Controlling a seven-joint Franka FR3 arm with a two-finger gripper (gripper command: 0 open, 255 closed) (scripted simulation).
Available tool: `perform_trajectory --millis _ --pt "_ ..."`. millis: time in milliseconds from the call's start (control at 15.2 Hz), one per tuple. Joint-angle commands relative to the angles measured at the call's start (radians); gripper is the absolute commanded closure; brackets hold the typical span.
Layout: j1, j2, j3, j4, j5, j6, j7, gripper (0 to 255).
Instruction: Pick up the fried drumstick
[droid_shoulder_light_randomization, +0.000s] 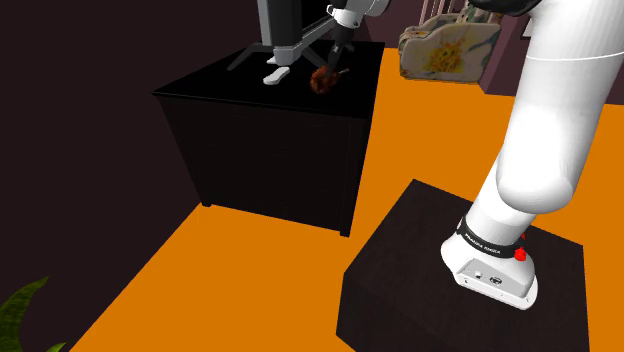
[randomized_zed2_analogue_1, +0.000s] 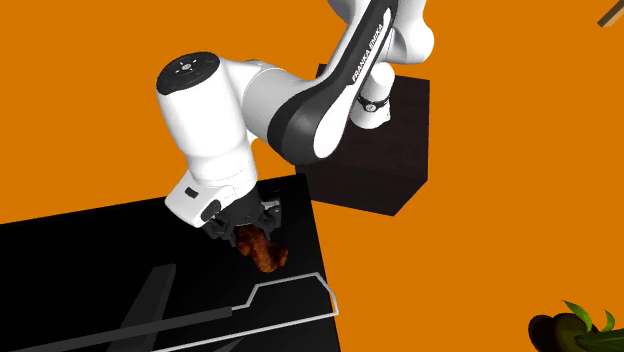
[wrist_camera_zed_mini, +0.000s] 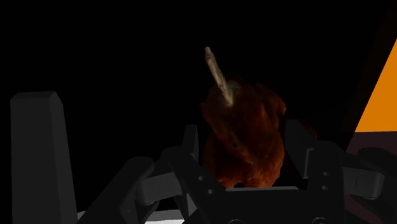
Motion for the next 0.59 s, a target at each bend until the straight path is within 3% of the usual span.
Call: perform_trajectory --millis 0,528 --pt "0.0 -0.003 -0.002 0.025 -0.006 -0.026 0.009 255" --pt "-0.002 -0.012 -0.006 0.095 -0.022 -0.102 0.031 255"
